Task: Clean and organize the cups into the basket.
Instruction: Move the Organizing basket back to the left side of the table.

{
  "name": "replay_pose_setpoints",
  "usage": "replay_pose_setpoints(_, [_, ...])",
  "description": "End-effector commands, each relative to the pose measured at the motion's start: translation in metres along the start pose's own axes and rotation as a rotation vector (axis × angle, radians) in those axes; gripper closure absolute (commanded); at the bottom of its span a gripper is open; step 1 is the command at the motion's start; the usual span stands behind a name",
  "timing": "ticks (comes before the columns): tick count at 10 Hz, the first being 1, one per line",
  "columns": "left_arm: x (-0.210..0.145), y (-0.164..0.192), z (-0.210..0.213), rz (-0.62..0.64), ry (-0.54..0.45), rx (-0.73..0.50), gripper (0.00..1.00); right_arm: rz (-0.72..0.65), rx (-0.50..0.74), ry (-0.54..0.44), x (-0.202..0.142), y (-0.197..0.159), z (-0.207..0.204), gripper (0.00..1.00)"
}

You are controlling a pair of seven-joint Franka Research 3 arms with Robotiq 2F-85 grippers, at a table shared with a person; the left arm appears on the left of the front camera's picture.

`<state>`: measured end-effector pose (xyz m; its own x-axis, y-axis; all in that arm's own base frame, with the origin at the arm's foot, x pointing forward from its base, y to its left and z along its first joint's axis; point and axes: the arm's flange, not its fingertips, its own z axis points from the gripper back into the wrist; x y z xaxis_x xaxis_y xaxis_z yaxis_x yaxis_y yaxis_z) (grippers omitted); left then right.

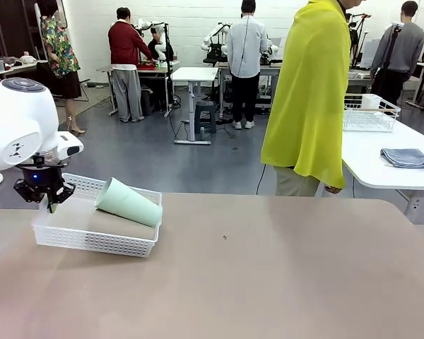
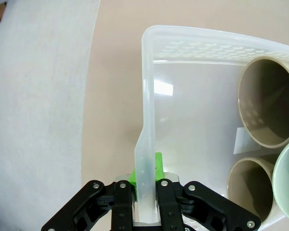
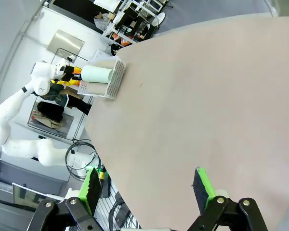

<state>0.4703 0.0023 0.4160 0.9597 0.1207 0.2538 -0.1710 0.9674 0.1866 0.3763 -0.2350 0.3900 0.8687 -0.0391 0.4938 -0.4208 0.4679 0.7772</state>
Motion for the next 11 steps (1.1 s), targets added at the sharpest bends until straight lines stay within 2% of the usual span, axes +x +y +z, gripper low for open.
replay_pose_setpoints(1, [-0.001,-0.01,0.002,-0.015,-0.012,0.02,0.94,0.0,-0.002,0.003,0.0,-0.001,-0.001,0.0])
replay_pose_setpoints(6, [-0.002,-0.008,-0.001,-0.024,0.005,0.003,0.94,0.0,-0.002,0.003,0.0,-0.001,-0.001,0.0])
replay_pose_setpoints(8, [0.021,0.018,-0.015,-0.079,-0.006,-0.011,0.94,0.0,-0.002,0.003,0.0,-0.001,-0.001,0.0])
replay_pose_setpoints(11, [0.058,0.048,-0.037,-0.041,0.035,-0.043,0.94,0.0,-0.002,0.003,0.0,-0.001,-0.001,0.0])
